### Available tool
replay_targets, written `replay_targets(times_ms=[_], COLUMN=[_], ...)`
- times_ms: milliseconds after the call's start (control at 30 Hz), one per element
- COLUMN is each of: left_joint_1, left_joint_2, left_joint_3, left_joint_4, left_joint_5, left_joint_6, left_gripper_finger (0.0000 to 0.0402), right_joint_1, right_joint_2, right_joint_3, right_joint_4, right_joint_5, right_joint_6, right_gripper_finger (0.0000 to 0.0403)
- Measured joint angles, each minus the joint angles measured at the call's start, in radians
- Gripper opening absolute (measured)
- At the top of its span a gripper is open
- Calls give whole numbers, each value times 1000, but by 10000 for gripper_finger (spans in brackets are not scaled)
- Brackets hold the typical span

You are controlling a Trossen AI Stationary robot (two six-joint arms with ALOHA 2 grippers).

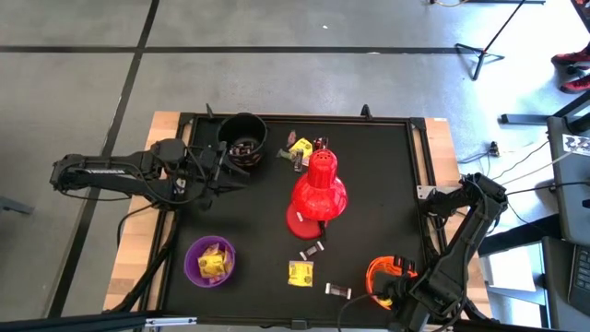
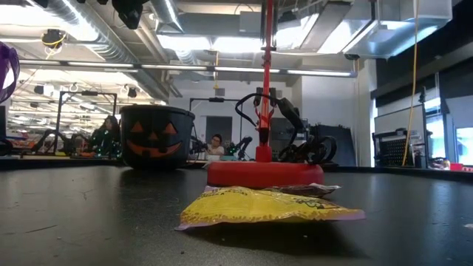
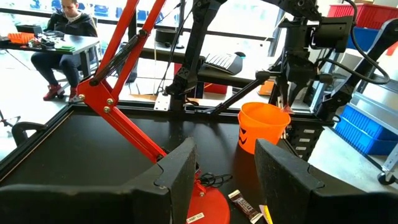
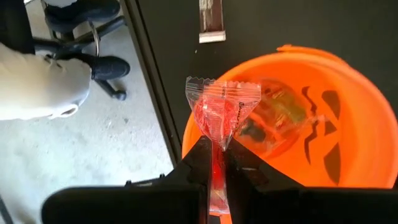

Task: Organize candy in baskets
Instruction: Put the red gummy into the orange bucket

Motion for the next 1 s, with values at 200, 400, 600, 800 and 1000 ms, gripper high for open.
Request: replay_targets(times_ms=[200, 400, 600, 800, 1000], left_joint_1=[0, 0, 0, 0, 0], left_joint_2=[0, 0, 0, 0, 0], left_joint_3=[0, 0, 0, 0, 0], left_joint_4=[0, 0, 0, 0, 0], left_joint_5=[0, 0, 0, 0, 0], left_joint_6=[0, 0, 0, 0, 0], left_gripper_finger=[155, 155, 155, 155, 155], right_joint_1=[0, 0, 0, 0, 0], right_joint_2=[0, 0, 0, 0, 0], right_joint_3=[0, 0, 0, 0, 0], right_joint_4=[0, 0, -26, -79, -103], right_joint_5=[-105, -111, -107, -62, -29], right_joint_6=[0, 0, -1, -3, -3], right_gripper_finger=[26, 26, 26, 26, 26])
